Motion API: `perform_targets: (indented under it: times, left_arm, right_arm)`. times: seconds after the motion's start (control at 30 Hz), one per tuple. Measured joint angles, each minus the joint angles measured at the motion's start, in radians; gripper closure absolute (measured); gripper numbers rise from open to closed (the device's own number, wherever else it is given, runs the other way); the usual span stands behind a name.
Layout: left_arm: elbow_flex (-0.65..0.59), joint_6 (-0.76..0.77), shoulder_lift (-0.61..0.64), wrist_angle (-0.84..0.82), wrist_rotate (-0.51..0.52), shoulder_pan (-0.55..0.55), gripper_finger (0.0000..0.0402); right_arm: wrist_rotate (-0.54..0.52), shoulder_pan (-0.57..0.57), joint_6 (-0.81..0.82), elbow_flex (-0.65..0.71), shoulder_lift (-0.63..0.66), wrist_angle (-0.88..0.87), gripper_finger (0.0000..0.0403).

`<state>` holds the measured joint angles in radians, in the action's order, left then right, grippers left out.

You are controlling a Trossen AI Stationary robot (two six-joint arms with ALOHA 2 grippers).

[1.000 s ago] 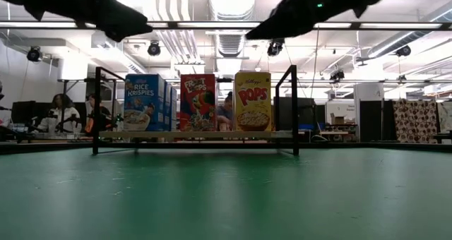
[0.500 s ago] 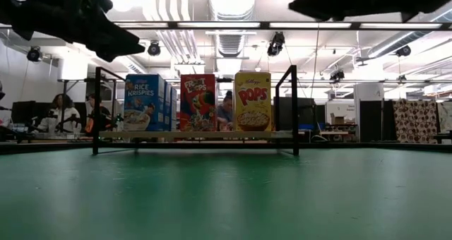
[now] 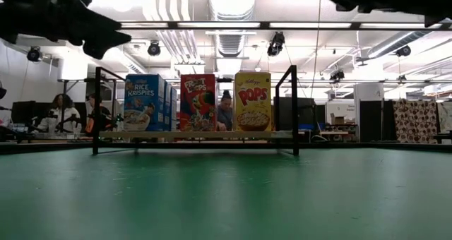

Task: Stack cereal on shelf
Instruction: Return to Home Position

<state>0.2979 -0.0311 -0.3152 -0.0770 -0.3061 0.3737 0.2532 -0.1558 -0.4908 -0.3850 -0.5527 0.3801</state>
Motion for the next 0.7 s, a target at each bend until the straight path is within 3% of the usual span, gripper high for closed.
perform_targets:
  times: [0.43,0.7]
  left_arm:
    - [-0.068,0.000,0.198,-0.052,0.000,0.000,0.0184]
    - [-0.167,0.000,0.283,-0.022,0.006,0.000,0.0184]
  right_arm:
    - [0.008,0.000,0.016,0.098,0.134,0.055,0.0229]
    - [-0.078,0.000,0.035,0.205,0.287,0.075,0.0229]
